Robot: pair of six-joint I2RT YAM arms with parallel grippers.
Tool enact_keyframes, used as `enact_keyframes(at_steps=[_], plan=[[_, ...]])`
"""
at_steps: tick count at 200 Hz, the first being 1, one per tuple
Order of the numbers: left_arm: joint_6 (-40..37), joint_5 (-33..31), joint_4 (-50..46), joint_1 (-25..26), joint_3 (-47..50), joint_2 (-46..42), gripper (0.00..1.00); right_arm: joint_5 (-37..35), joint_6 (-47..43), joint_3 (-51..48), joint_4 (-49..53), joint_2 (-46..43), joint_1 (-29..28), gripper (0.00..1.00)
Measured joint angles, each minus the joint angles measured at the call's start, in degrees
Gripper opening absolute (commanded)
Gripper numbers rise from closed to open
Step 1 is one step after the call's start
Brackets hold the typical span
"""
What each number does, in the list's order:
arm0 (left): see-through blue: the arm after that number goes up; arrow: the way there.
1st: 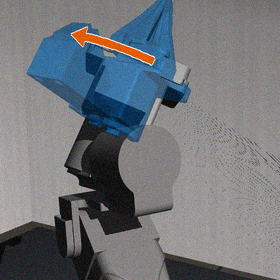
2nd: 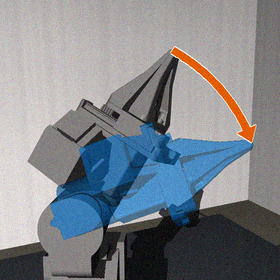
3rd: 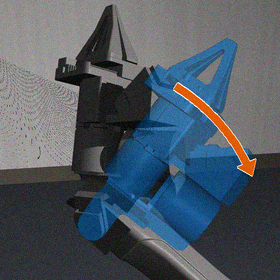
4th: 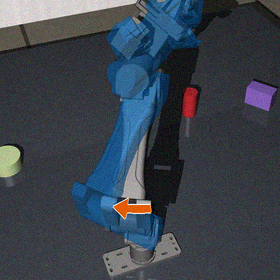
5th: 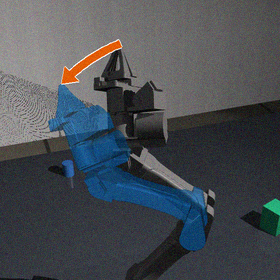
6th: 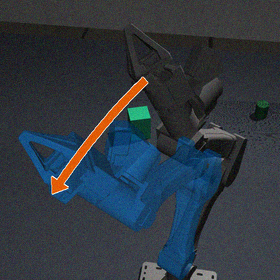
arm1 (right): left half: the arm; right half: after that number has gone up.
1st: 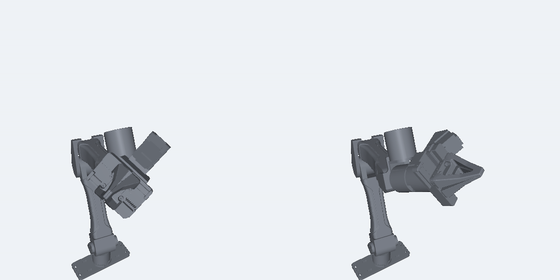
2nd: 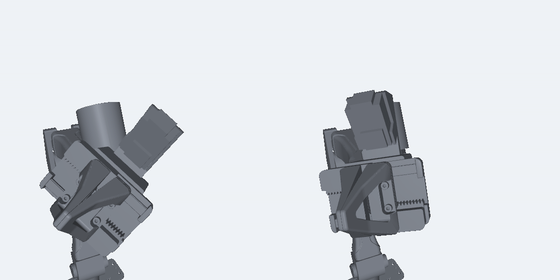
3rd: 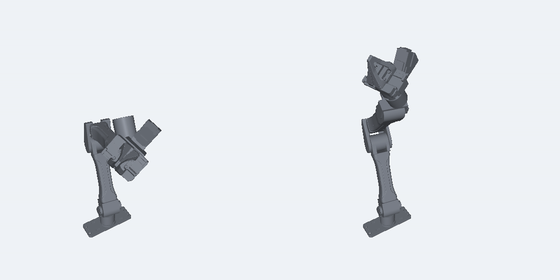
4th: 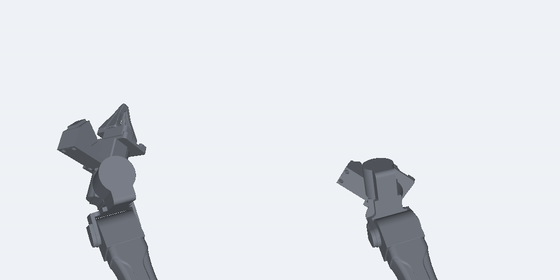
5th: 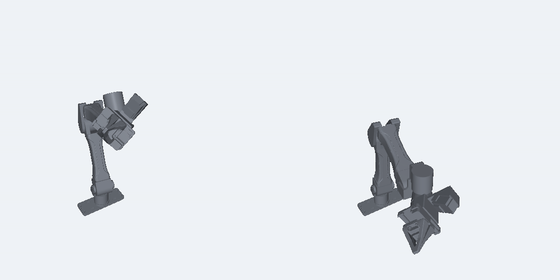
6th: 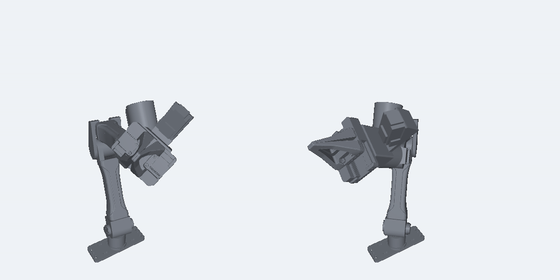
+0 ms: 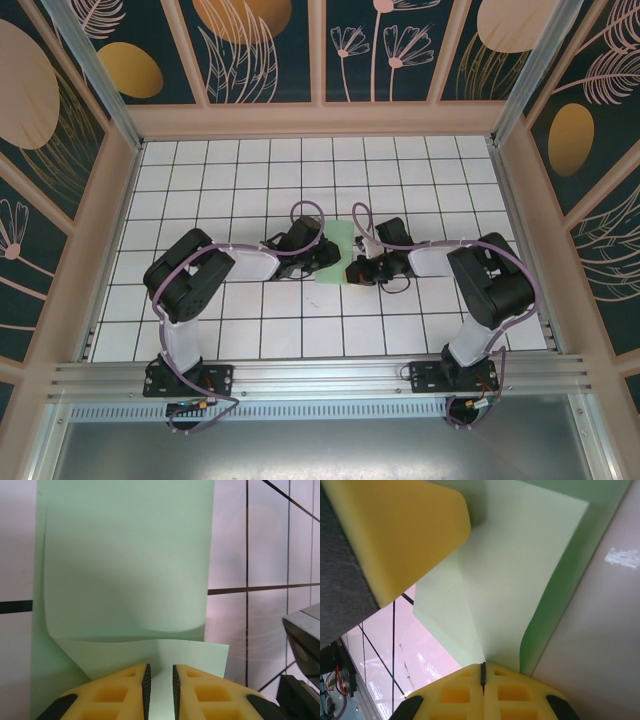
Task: Fold a paper plane with a square sheet of paper (pick it up from the middle)
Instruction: Fold the triangle a second time at the center of the table.
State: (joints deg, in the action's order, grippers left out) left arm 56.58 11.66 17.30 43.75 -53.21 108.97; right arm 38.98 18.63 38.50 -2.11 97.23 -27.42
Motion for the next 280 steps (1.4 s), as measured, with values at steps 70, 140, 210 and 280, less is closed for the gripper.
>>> enact_keyframes(at_steps=[70,140,210,280], plan=[[3.6,5.4,4.0,0.7,0.1,-1.9,0.15,0.1,0.2,0.0,0.0,0.0,0.0,0.04],[4.8,3.1,7.5,1.4,4.0,0.5,0.15,0.0,0.4,0.0,0.0,0.0,0.0,0.04],[3.0,0.1,16.0,1.1,8.1,0.8,0.18,-0.1,0.2,0.0,0.1,0.0,0.1,0.03],[-0.5,-7.3,3.5,-1.3,0.8,1.4,0.19,-0.1,-0.1,0.0,0.2,0.0,0.1,0.03]])
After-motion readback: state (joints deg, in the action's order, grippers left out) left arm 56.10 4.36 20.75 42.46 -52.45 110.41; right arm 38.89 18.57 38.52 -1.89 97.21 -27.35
